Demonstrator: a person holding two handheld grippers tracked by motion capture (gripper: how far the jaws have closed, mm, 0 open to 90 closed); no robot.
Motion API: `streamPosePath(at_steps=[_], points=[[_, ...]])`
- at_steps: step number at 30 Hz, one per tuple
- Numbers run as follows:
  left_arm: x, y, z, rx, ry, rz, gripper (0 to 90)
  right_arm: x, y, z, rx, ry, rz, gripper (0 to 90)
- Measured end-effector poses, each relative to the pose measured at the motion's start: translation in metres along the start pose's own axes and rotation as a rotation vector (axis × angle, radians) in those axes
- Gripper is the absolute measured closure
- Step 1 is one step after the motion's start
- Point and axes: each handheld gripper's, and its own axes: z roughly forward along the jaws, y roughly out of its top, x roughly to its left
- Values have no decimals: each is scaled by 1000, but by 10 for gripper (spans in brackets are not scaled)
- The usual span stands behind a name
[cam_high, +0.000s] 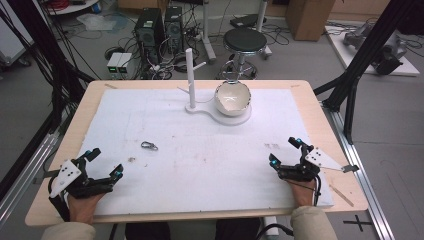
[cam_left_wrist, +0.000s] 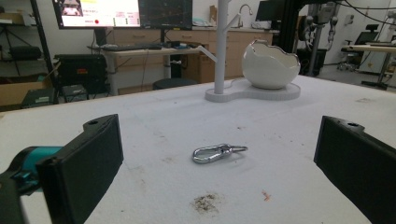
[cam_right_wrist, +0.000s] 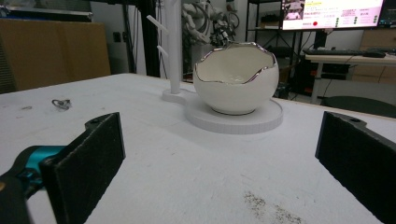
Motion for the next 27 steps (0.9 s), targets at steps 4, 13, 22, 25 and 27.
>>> streamPosePath(at_steps=[4,13,22,25,27], points=[[0,0,-1,-7,1,0,17,0,0,0,-1,1,5,4],[0,0,-1,-10,0,-4,17,0,0,0,0,0,5,4],[2,0,-1,-6,-22,-17,17,1,0,0,0,1,-1,4],[5,1,1,11,-40,-29,17,1,0,0,1,1,-3,4],[7,3,2,18,-47,-7,17,1,0,0,1,-1,-4,4]])
